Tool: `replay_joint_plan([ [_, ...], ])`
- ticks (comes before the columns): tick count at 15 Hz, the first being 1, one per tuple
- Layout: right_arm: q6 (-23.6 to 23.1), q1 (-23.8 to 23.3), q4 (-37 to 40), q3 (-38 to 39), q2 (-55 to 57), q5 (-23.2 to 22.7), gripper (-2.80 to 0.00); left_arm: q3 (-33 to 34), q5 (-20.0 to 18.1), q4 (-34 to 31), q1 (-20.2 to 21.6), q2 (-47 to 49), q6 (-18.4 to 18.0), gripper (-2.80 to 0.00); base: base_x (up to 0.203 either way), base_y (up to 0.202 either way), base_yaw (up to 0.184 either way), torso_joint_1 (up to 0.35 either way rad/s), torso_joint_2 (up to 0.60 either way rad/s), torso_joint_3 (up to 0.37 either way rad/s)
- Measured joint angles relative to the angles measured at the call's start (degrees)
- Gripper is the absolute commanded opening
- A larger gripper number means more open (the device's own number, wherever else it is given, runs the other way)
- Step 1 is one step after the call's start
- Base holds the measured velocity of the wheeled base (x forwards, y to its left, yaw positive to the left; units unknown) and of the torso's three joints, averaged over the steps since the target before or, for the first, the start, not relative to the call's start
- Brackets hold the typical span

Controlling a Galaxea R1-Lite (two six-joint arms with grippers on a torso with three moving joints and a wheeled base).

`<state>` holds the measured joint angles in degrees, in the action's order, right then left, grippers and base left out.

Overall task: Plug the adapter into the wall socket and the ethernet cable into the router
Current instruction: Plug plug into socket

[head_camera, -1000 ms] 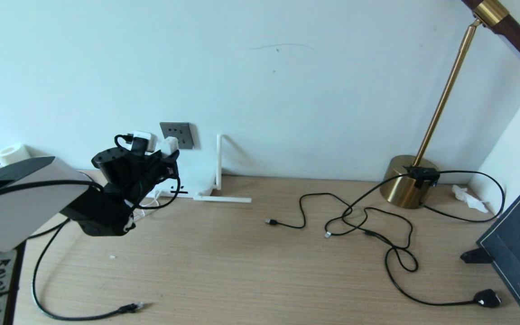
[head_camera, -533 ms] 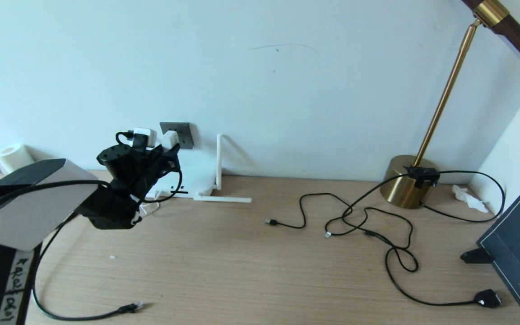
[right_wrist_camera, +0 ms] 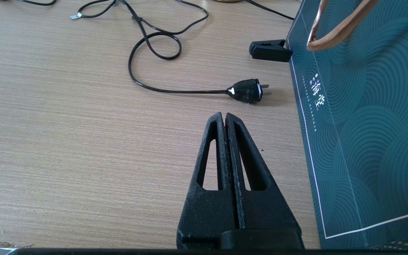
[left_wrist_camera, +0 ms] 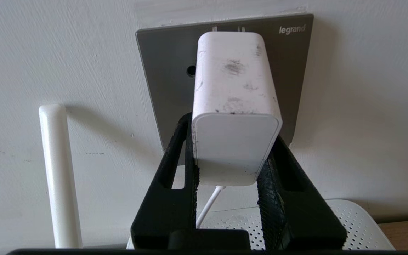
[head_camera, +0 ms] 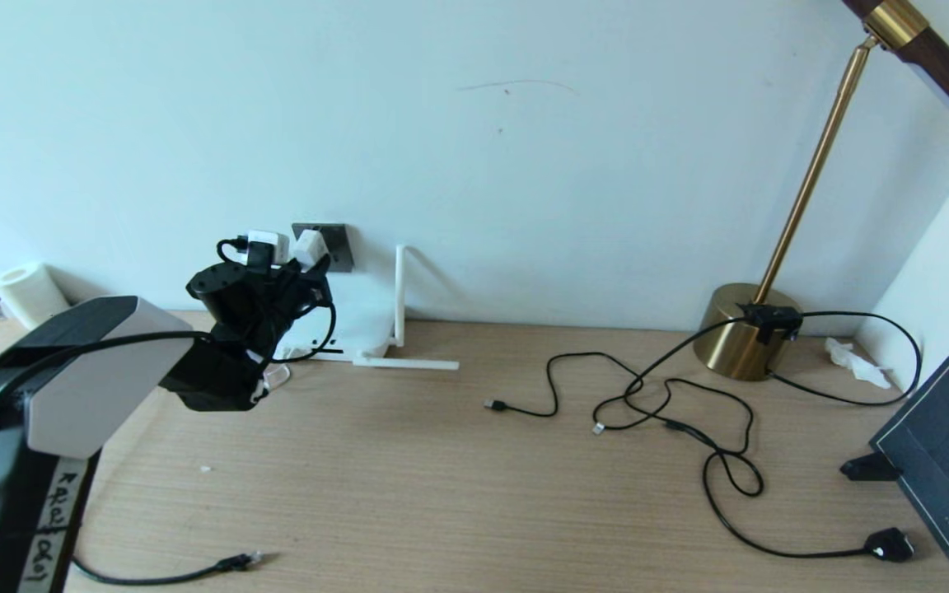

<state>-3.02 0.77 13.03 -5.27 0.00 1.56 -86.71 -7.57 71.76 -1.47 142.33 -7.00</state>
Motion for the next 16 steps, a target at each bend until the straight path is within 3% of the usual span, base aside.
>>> replay_joint_plan([
  [16,-0.03,0.0,-0.02,0.0,0.0,0.01,-2.8,0.11,0.61,-0.02,0.26,1.01,0.66,-2.8,0.0,0.0,0.0,0.0,0.0,0.0],
])
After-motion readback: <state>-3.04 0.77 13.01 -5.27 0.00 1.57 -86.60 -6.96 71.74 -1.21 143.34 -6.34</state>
